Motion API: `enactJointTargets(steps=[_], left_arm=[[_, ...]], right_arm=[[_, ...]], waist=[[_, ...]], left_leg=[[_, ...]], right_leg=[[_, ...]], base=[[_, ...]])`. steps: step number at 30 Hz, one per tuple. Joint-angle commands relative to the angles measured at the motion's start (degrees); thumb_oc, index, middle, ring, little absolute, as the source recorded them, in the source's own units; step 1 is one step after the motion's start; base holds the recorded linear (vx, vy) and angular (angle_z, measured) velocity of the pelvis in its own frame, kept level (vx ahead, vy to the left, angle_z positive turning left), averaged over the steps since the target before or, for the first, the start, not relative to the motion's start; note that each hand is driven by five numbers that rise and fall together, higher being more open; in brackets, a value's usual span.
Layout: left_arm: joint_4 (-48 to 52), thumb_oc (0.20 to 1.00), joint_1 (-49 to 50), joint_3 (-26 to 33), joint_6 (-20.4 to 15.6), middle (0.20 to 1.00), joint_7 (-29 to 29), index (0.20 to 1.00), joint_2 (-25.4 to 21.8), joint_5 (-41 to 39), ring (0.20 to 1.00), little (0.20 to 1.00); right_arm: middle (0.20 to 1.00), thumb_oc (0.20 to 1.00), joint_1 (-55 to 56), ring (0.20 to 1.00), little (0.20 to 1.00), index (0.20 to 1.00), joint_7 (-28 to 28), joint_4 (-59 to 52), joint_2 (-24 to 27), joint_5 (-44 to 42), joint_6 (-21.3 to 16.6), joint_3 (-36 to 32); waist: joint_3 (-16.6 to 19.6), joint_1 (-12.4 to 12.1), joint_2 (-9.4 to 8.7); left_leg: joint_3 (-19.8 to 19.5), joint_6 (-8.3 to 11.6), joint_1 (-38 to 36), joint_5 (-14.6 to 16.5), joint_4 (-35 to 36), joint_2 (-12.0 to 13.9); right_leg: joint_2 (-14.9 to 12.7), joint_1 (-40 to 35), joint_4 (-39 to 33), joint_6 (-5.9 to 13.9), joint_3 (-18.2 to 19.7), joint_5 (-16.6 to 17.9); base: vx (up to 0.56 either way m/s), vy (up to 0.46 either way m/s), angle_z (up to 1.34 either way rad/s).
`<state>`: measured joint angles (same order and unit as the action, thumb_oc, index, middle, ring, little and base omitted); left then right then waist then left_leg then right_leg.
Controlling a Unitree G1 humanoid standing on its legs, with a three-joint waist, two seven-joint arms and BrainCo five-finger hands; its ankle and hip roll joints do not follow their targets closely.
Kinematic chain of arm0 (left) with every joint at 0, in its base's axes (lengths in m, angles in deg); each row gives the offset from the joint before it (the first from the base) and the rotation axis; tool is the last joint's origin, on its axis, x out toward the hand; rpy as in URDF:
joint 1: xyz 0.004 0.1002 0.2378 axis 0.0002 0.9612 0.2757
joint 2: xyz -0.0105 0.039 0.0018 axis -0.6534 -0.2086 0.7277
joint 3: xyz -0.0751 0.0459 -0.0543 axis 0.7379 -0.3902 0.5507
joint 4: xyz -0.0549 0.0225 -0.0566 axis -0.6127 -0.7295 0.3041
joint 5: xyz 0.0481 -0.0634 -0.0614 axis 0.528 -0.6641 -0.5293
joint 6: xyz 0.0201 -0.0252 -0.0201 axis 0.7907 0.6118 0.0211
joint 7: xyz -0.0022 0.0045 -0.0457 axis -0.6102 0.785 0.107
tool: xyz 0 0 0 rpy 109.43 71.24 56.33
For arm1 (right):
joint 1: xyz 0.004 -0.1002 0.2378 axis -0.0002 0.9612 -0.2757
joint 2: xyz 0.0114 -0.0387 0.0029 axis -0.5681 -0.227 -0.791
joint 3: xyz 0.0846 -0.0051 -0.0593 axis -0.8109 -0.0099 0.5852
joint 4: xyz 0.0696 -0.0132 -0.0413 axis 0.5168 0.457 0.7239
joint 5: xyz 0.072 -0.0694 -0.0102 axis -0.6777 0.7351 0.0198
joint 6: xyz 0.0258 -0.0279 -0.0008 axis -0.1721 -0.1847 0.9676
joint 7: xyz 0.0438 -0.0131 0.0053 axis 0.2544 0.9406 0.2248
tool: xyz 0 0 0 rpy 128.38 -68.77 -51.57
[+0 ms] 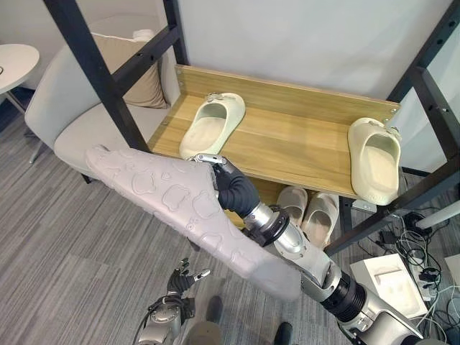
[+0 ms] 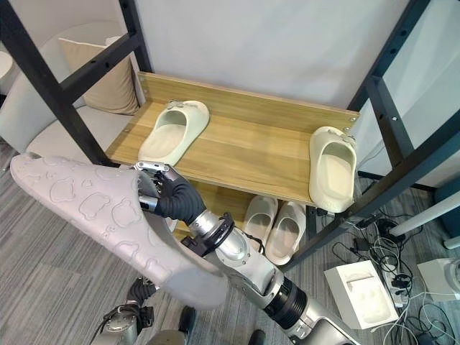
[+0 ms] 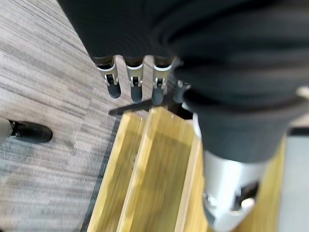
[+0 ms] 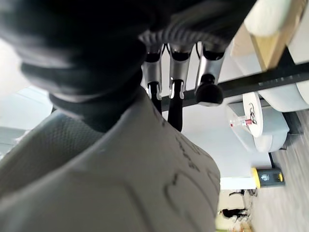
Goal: Arrange the slippers neatly on the shoe rack.
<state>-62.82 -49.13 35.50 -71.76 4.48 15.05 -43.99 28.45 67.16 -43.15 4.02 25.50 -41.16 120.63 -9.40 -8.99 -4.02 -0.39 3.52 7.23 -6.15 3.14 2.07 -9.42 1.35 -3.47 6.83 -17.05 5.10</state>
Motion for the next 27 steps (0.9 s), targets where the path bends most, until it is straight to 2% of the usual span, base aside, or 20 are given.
enactJointTargets(steps=[1,2,3,4,6,7,9,10,11,12,15,16,20,21,22,24,27], left_arm=[[3.11,1.0,-7.68,-0.02,-5.52,1.0,-3.54,1.0,-2.7,-4.37,1.0,1.0],[4.44,1.0,-8.9,0.15,-6.41,1.0,-4.38,1.0,-3.26,-5.12,1.0,1.0],[4.43,1.0,-8.99,0.16,-6.41,1.0,-4.4,1.0,-3.27,-5.13,1.0,1.0],[5.62,1.0,-9.87,0.3,-7.11,1.0,-5.33,1.0,-3.87,-5.97,1.0,1.0],[7.81,1.0,-10.98,-0.04,-7.84,1.0,-6.37,1.0,-4.61,-6.35,1.0,1.0],[9.16,1.0,-11.56,-0.56,-8.82,1.0,-7.22,1.0,-4.77,-6.79,1.0,1.0],[12.96,1.0,-13.62,-2.33,-10.55,1.0,-7.64,1.0,-5.42,-7.22,1.0,1.0],[12.94,1.0,-13.68,-2.33,-10.55,1.0,-7.64,1.0,-5.43,-7.23,1.0,1.0],[13.96,1.0,-14.74,-3.51,-11.0,1.0,-7.86,1.0,-5.59,-7.16,1.0,1.0],[15.28,1.0,-16.06,-4.79,-11.27,1.0,-7.24,1.0,-6.03,-7.34,1.0,1.0],[16.53,1.0,-16.91,-5.8,-11.13,1.0,-6.65,1.0,-6.23,-7.7,1.0,1.0],[17.37,1.0,-17.43,-6.81,-10.96,1.0,-6.08,1.0,-6.55,-7.5,1.0,1.0],[17.18,1.0,-18.2,-8.17,-10.42,1.0,-5.3,1.0,-6.55,-7.28,1.0,1.0],[17.97,1.0,-18.85,-9.5,-10.22,1.0,-4.65,1.0,-6.88,-7.33,1.0,1.0],[18.51,1.0,-18.93,-10.2,-10.12,1.0,-4.37,1.0,-7.18,-7.37,1.0,1.0],[18.18,1.0,-19.87,-11.18,-9.95,1.0,-4.47,1.0,-7.12,-7.59,1.0,1.0],[19.32,1.0,-20.82,-12.61,-9.8,1.0,-4.48,1.0,-7.3,-8.36,1.0,1.0]], right_arm=[[0.2,0.2,-6.66,0.2,0.2,0.2,-0.33,-0.67,1.54,6.24,-1.8,-1.51],[0.2,0.2,-8.01,0.2,0.2,0.2,1.56,1.3,2.34,12.03,-1.15,-1.76],[0.2,0.2,-8.11,0.2,0.2,0.2,1.63,1.37,2.29,12.12,-1.18,-1.75],[0.2,0.2,-9.05,0.2,0.2,0.2,3.93,4.25,2.8,16.72,-0.91,-2.42],[0.2,0.2,-12.17,0.2,0.2,0.2,9.15,7.93,4.41,30.31,0.43,-4.89],[0.2,0.2,-13.91,0.2,0.2,0.2,13.96,12.39,4.85,37.46,0.86,-7.09],[0.2,0.2,-20.65,0.2,0.2,0.2,23.19,22.2,6.5,50.27,4.1,-12.14],[0.2,0.2,-20.72,0.2,0.2,0.2,23.24,22.29,6.48,50.29,4.07,-12.14],[0.2,0.2,-22.92,0.2,0.2,0.2,27.01,26.23,6.19,51.5,4.88,-14.07],[0.2,0.2,-27.19,0.2,0.2,0.2,30.14,32.51,8.16,54.15,6.98,-16.07],[0.2,0.2,-31.05,0.2,0.2,0.2,32.17,37.85,10.47,55.34,8.95,-17.69],[0.2,0.2,-33.97,0.2,0.2,0.2,33.68,42.57,12.93,55.41,10.43,-18.6],[0.2,0.2,-37.04,0.2,0.2,0.2,34.52,48.71,14.86,54.38,11.27,-18.73],[0.2,0.2,-40.8,0.2,0.2,0.2,34.61,55.06,16.2,52.61,11.47,-17.42],[0.2,0.2,-42.98,0.2,0.2,0.2,34.23,58.13,17.03,52.22,11.62,-16.21],[0.2,0.2,-46.27,0.2,0.2,0.2,34.49,65.23,15.82,49.64,11.38,-15.19],[0.2,0.2,-51.08,0.2,0.2,0.2,34.69,75.49,16.63,45.21,11.24,-14.56]], waist=[[-8.52,-1.85,0.76],[-10.18,-1.96,1.09],[-10.08,-1.93,1.05],[-11.39,-1.93,1.35],[-12.02,-2.01,1.92],[-12.22,-2.06,2.35],[-12.7,-2.65,3.58],[-12.6,-2.67,3.54],[-12.92,-3.03,3.88],[-13.55,-3.7,4.29],[-13.99,-4.27,4.42],[-14.71,-4.69,4.46],[-15.28,-5.21,4.24],[-16.29,-5.95,4.06],[-16.73,-6.3,3.64],[-17.45,-6.83,3.7],[-18.01,-7.62,4.28]], left_leg=[[-0.16,0.13,2.71,4.22,-6.84,0.03],[-0.75,0.13,5.42,4.46,-9.54,-0.13],[-0.77,0.11,5.84,4.61,-9.93,-0.15],[-1.43,0.03,8.2,4.76,-12.15,-0.44],[-2.62,-0.16,13.07,5.46,-16.01,-1.03],[-3.29,-0.47,15.69,5.89,-17.98,-1.43],[-4.51,-0.85,20.82,6.96,-22.09,-2.1],[-4.5,-0.85,21.07,7.03,-22.25,-2.1],[-5.01,-1.05,23.12,7.34,-24.01,-2.49],[-5.64,-1.24,25.9,7.64,-25.78,-2.85],[-6.18,-1.36,28.69,8.04,-27.73,-3.21],[-6.7,-1.37,30.71,8.22,-28.95,-3.27],[-7.32,-1.48,32.74,8.45,-29.75,-3.5],[-7.63,-1.51,34.5,8.65,-30.53,-3.6],[-7.83,-1.32,34.72,10.54,-31.27,-3.63],[-7.76,-1.36,35.55,10.82,-31.85,-3.57],[-7.96,-1.52,36.16,11.3,-32.63,-4.28]], right_leg=[[-3.15,3.18,10.81,2.2,1.84,-5.86],[-3.67,5.62,13.11,2.02,2.04,-6.04],[-3.73,5.99,13.42,2.02,2.07,-6.17],[-4.0,7.94,15.23,1.82,2.37,-6.37],[-4.6,11.73,18.84,1.69,2.21,-7.12],[-4.74,13.83,20.97,1.57,2.12,-7.69],[-5.38,18.41,25.76,1.46,1.91,-9.08],[-5.4,18.66,25.92,1.45,1.94,-9.15],[-5.66,20.53,27.76,1.36,1.9,-9.54],[-6.03,23.07,29.75,1.25,1.67,-10.1],[-6.34,25.61,31.42,1.29,1.42,-10.54],[-6.47,27.1,32.25,1.31,1.06,-10.71],[-6.33,28.81,33.02,1.34,0.59,-11.0],[-6.38,29.94,33.33,1.41,-0.08,-11.13],[-6.19,29.91,33.43,2.03,0.05,-12.49],[-6.09,30.32,33.47,2.08,-0.19,-12.66],[-6.3,30.3,33.69,2.05,-0.53,-13.14]], base=[[-0.46,-0.03,0.17],[-0.24,-0.013,0.18],[-0.24,-0.005,0.2],[-0.19,-0.006,0.27],[-0.2,0.0,0.2],[-0.17,0.023,0.16],[-0.15,0.033,0.33],[-0.09,0.033,0.43],[-0.11,0.022,0.47],[-0.13,0.029,0.48],[-0.06,0.021,0.21],[-0.02,0.023,0.08],[-0.01,0.024,0.14],[0.1,-0.003,0.25],[0.1,-0.006,0.18],[0.07,0.022,0.21],[0.04,0.024,0.11]])
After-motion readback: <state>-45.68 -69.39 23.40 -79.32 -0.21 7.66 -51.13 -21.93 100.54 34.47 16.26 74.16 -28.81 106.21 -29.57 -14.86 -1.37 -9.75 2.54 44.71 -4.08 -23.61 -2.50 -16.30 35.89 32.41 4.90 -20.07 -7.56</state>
